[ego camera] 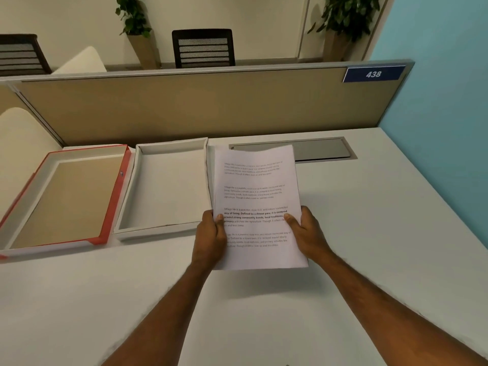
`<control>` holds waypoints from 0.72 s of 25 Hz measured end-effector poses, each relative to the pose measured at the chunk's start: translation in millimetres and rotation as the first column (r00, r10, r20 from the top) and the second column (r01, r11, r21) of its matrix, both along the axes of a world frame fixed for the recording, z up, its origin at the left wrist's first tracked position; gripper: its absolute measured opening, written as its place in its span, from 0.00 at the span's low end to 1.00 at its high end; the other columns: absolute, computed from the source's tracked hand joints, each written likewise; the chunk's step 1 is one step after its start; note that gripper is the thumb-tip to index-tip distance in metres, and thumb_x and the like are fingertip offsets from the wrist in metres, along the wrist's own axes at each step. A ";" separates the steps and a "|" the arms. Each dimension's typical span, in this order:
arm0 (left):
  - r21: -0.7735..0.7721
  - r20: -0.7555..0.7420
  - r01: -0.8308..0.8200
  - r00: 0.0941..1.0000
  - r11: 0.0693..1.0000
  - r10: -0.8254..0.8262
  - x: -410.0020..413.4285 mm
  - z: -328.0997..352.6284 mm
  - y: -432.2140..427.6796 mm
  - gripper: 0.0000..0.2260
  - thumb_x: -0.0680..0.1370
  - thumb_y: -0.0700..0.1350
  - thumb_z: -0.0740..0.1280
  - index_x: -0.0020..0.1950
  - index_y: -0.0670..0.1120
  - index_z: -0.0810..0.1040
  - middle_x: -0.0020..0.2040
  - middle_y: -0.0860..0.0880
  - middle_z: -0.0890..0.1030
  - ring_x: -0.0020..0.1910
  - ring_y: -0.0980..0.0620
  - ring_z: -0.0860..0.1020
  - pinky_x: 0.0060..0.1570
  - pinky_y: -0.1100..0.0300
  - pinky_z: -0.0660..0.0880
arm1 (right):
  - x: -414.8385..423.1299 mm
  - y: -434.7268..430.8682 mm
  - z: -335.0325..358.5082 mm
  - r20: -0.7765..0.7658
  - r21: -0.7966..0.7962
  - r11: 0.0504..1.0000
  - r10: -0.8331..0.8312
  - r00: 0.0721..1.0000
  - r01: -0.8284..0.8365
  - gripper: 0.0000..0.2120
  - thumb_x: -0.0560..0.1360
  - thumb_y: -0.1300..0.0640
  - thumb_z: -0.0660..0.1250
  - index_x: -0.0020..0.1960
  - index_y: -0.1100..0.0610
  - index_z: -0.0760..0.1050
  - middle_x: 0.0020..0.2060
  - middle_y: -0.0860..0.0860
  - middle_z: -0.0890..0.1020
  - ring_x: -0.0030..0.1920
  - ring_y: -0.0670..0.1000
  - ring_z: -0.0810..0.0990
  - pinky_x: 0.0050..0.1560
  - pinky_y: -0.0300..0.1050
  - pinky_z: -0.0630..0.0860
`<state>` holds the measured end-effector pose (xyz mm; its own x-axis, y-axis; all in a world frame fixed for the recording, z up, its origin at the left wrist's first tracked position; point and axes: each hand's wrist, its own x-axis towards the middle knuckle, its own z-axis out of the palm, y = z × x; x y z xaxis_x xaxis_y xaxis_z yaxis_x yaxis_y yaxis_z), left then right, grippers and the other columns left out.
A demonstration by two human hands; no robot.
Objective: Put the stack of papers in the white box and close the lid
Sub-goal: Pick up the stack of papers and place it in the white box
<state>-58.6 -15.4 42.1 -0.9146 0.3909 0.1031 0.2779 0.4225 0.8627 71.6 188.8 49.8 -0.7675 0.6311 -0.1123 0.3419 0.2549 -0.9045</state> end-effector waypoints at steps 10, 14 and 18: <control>-0.078 0.025 -0.081 0.996 0.994 0.083 -32.0 -3.2 -48.0 0.06 0.82 0.48 0.57 0.50 0.47 0.70 0.41 0.56 0.75 0.36 0.61 0.74 0.32 0.79 0.69 | -46.3 -43.1 -7.9 0.078 -0.040 0.998 0.057 0.995 -0.054 0.13 0.79 0.51 0.63 0.58 0.58 0.70 0.55 0.51 0.81 0.48 0.48 0.82 0.41 0.36 0.77; -0.140 -0.037 -0.109 0.994 0.984 0.104 -79.7 13.7 -70.3 0.11 0.83 0.48 0.56 0.53 0.43 0.72 0.45 0.51 0.77 0.38 0.56 0.76 0.30 0.73 0.67 | -100.2 -64.0 5.1 0.082 -0.036 0.995 0.092 0.992 -0.089 0.15 0.79 0.50 0.63 0.60 0.59 0.70 0.57 0.53 0.81 0.50 0.52 0.82 0.44 0.41 0.78; -0.223 -0.042 -0.151 0.989 0.963 0.145 -137.4 25.0 -90.2 0.15 0.83 0.49 0.55 0.54 0.39 0.74 0.47 0.45 0.79 0.42 0.48 0.77 0.37 0.60 0.71 | -164.0 -82.8 20.7 0.123 -0.031 0.992 0.129 0.984 -0.126 0.17 0.79 0.49 0.62 0.61 0.60 0.71 0.59 0.56 0.81 0.53 0.55 0.81 0.51 0.50 0.79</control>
<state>-196.0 -105.6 67.2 -0.9622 0.2674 0.0513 0.2178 0.6428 0.7344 -92.4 106.0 70.5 -0.8209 0.5250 -0.2248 0.4177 0.2836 -0.8632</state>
